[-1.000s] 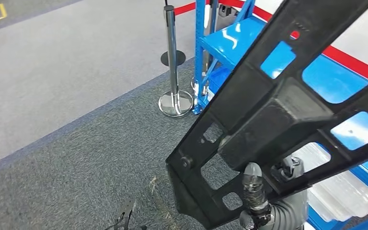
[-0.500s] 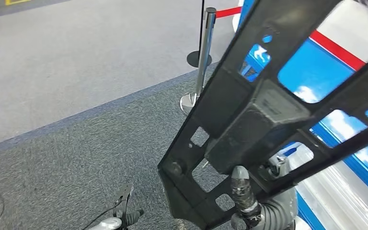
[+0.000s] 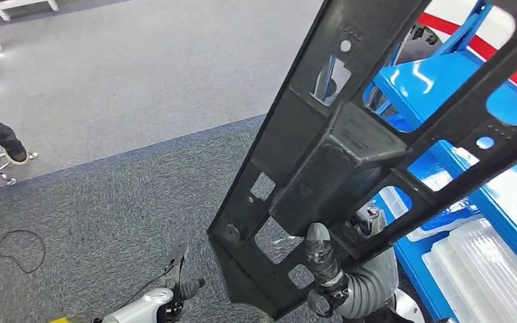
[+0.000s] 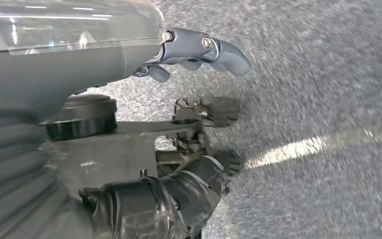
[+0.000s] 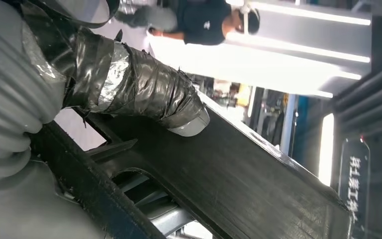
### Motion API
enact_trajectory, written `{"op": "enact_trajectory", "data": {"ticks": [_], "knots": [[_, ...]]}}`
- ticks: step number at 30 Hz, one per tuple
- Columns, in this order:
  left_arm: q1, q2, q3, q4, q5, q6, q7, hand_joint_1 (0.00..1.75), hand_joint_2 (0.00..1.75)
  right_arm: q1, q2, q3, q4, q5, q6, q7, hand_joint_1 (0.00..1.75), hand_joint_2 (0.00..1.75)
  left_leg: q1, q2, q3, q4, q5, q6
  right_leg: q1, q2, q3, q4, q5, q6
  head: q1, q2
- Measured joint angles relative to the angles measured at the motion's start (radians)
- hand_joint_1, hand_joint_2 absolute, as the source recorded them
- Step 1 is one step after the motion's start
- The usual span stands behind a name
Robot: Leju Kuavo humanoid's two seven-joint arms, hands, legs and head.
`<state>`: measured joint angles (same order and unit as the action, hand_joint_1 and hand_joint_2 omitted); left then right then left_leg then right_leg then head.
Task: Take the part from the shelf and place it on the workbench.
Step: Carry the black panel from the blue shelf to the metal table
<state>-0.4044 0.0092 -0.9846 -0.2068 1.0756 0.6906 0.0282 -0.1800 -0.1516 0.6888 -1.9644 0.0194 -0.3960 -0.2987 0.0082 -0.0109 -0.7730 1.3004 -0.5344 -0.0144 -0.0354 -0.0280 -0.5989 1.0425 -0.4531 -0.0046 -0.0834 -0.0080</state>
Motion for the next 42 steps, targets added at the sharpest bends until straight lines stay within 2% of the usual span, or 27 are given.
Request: {"op": "enact_trajectory", "data": {"ticks": [1,2,3,5,6,10,12,14,15,16,17,18,19,20,21,23,25,27,29,31,32,33,35,36,38,40,42], "knots": [[0.001,0.0,0.0,0.0,0.001,0.0,0.0,0.0,1.75,0.0,0.001,0.002,0.003,-0.001,0.0,0.0,1.75,1.75,0.003,0.003,0.0,-0.008,0.017,-0.002,-0.001,-0.01,0.002,0.0,-0.003,0.002,0.0,0.0],[0.001,0.0,0.0,0.0,0.001,0.0,0.0,0.0,1.75,-0.001,0.002,0.004,0.005,-0.001,0.0,0.0,1.75,1.75,0.005,0.008,0.021,-0.055,0.05,-0.003,-0.001,-0.021,0.006,0.0,-0.006,0.004,0.0,0.0],[0.0,0.0,0.0,0.0,0.002,0.001,-0.001,0.0,1.75,-0.002,0.003,0.006,0.007,-0.002,0.0,0.0,1.75,1.75,0.005,0.025,0.055,-0.127,0.085,-0.003,-0.002,-0.031,0.011,0.0,-0.009,0.008,0.0,0.0],[-0.004,0.0,0.001,0.0,0.002,0.002,-0.001,0.0,1.75,-0.004,0.005,0.012,0.011,-0.003,0.0,0.0,1.75,1.75,-0.005,0.058,0.114,-0.242,0.124,0.007,0.003,-0.048,0.02,-0.002,-0.016,0.017,0.0,0.0],[-0.005,0.0,0.001,0.0,0.003,0.003,-0.001,0.0,1.75,-0.006,0.005,0.014,0.013,-0.004,0.0,0.0,1.75,1.75,-0.01,0.067,0.126,-0.265,0.125,0.014,0.006,-0.056,0.024,-0.004,-0.019,0.023,0.001,0.0],[-0.002,0.0,0.002,0.0,0.003,0.004,-0.001,0.0,1.75,-0.01,0.005,0.016,0.019,-0.006,0.0,0.0,1.75,1.75,-0.012,0.039,0.13,-0.274,0.122,0.036,0.01,-0.075,0.037,-0.011,-0.026,0.042,0.002,0.0],[-0.001,-0.001,0.002,0.0,0.003,0.004,0.0,0.0,1.75,-0.013,0.005,0.016,0.022,-0.009,-0.001,0.0,1.75,1.75,-0.007,0.023,0.139,-0.283,0.125,0.051,0.007,-0.043,0.023,0.03,-0.056,0.048,0.006,0.0],[-0.002,-0.003,0.002,0.0,0.003,0.004,0.001,0.0,1.75,-0.013,0.005,0.016,0.025,-0.015,-0.002,-0.001,1.75,1.75,-0.007,0.005,0.144,-0.287,0.126,0.063,0.008,0.004,-0.036,0.148,-0.112,0.046,0.013,0.0],[-0.002,-0.004,0.002,0.0,0.003,0.004,0.001,0.0,1.75,-0.013,0.005,0.016,0.027,-0.019,-0.003,-0.001,1.75,1.75,-0.009,-0.006,0.144,-0.286,0.125,0.067,0.01,0.014,-0.072,0.214,-0.134,0.044,0.015,0.0],[-0.001,-0.005,0.002,0.0,0.005,0.004,0.0,0.0,1.75,-0.012,0.005,0.017,0.029,-0.025,-0.002,-0.002,1.75,1.75,-0.011,-0.018,0.144,-0.285,0.124,0.068,0.013,0.02,-0.1,0.258,-0.14,0.042,0.015,0.0],[0.001,-0.006,0.002,0.0,0.008,0.003,-0.001,0.0,1.75,-0.012,0.005,0.017,0.032,-0.036,0.001,-0.006,1.75,1.75,-0.012,-0.032,0.144,-0.282,0.123,0.069,0.015,0.024,-0.111,0.264,-0.126,0.04,0.015,0.0],[0.003,-0.006,0.002,0.0,0.014,0.001,-0.005,0.0,1.75,-0.012,0.005,0.017,0.034,-0.051,0.006,-0.012,1.75,1.75,-0.013,-0.046,0.144,-0.279,0.122,0.069,0.016,0.027,-0.103,0.231,-0.094,0.037,0.015,0.0],[0.005,-0.006,0.002,0.0,0.022,-0.002,-0.01,0.0,1.75,-0.012,0.005,0.017,0.036,-0.07,0.014,-0.021,1.75,1.75,-0.013,-0.06,0.145,-0.276,0.12,0.068,0.016,0.036,-0.08,0.169,-0.054,0.033,0.015,0.0],[0.007,-0.006,0.004,0.0,0.031,-0.006,-0.016,0.0,1.75,-0.013,0.007,0.018,0.04,-0.091,0.023,-0.032,1.75,1.75,-0.014,-0.073,0.143,-0.271,0.117,0.065,0.015,0.058,-0.053,0.102,-0.023,0.029,0.015,0.0],[0.011,-0.005,0.008,0.0,0.04,-0.012,-0.021,0.0,1.75,-0.013,0.01,0.019,0.043,-0.11,0.032,-0.043,1.75,1.75,-0.015,-0.085,0.139,-0.266,0.115,0.061,0.014,0.075,-0.031,0.051,-0.005,0.027,0.014,0.0],[0.022,-0.002,0.017,0.0,0.054,-0.026,-0.025,0.0,1.75,-0.015,0.019,0.027,0.052,-0.139,0.049,-0.063,1.75,1.75,-0.014,-0.103,0.13,-0.261,0.113,0.051,0.014,0.095,-0.013,0.009,-0.001,0.024,0.013,0.0],[0.038,0.007,0.021,0.001,0.06,-0.042,-0.017,0.0,1.75,-0.017,0.029,0.036,0.06,-0.153,0.058,-0.073,1.75,1.75,-0.01,-0.115,0.127,-0.264,0.114,0.039,0.014,0.075,-0.007,0.002,0.001,0.016,0.015,0.0],[0.052,0.017,0.022,0.001,0.062,-0.055,0.001,0.0,1.75,-0.019,0.039,0.042,0.067,-0.158,0.06,-0.077,1.75,1.75,-0.012,-0.083,0.115,-0.238,0.097,0.025,0.009,0.053,0.005,-0.01,0.004,0.005,0.008,0.0],[0.058,0.025,0.022,0.001,0.056,-0.064,0.02,0.0,1.75,-0.016,0.046,0.046,0.073,-0.162,0.059,-0.081,1.75,1.75,-0.009,-0.027,0.068,-0.143,0.049,0.009,0.006,0.031,0.013,-0.016,0.003,-0.002,-0.001,0.0],[0.058,0.035,0.022,0.002,0.045,-0.071,0.032,0.0,1.75,-0.006,0.047,0.05,0.078,-0.167,0.056,-0.086,1.75,1.75,0.0,-0.005,0.007,-0.033,0.01,-0.004,0.007,0.006,0.016,-0.015,-0.002,-0.004,-0.004,0.0],[0.057,0.041,0.022,0.002,0.038,-0.074,0.036,0.0,1.75,0.0,0.048,0.052,0.081,-0.17,0.055,-0.088,1.75,1.75,0.004,0.0,-0.005,-0.015,0.013,-0.008,0.006,-0.006,0.018,-0.015,-0.005,-0.003,-0.004,0.0],[0.055,0.047,0.022,0.002,0.031,-0.076,0.04,0.0,1.75,0.005,0.048,0.053,0.083,-0.172,0.053,-0.089,1.75,1.75,0.006,0.004,0.002,-0.033,0.033,-0.011,0.005,-0.017,0.02,-0.014,-0.008,-0.001,-0.004,0.0],[0.045,0.057,0.022,0.002,0.02,-0.079,0.047,0.0,1.75,0.01,0.049,0.054,0.085,-0.176,0.053,-0.09,1.75,1.75,0.007,0.029,0.064,-0.156,0.096,-0.012,0.003,-0.038,0.03,-0.013,-0.017,0.007,-0.005,0.0],[0.037,0.061,0.022,0.002,0.015,-0.08,0.05,0.0,1.75,0.012,0.049,0.054,0.085,-0.177,0.053,-0.09,1.75,1.75,0.004,0.044,0.096,-0.215,0.116,-0.007,0.006,-0.048,0.035,-0.013,-0.021,0.012,-0.005,0.0],[0.022,0.064,0.022,0.002,0.007,-0.086,0.056,0.0,1.75,0.016,0.05,0.055,0.085,-0.178,0.054,-0.089,1.75,1.75,-0.004,0.058,0.124,-0.269,0.125,0.009,0.013,-0.063,0.043,-0.015,-0.027,0.023,-0.003,0.0],[0.017,0.068,0.022,0.002,0.0,-0.093,0.065,0.0,1.75,0.019,0.05,0.056,0.086,-0.177,0.053,-0.088,1.75,1.75,-0.006,0.04,0.125,-0.271,0.123,0.027,0.016,-0.073,0.05,-0.02,-0.031,0.035,0.0,0.0],[0.015,0.07,0.022,0.002,-0.009,-0.099,0.076,0.0,1.75,0.02,0.051,0.056,0.086,-0.17,0.048,-0.085,1.75,1.75,-0.002,0.024,0.131,-0.277,0.123,0.041,0.012,-0.05,0.045,0.001,-0.05,0.045,0.003,0.0]]}}
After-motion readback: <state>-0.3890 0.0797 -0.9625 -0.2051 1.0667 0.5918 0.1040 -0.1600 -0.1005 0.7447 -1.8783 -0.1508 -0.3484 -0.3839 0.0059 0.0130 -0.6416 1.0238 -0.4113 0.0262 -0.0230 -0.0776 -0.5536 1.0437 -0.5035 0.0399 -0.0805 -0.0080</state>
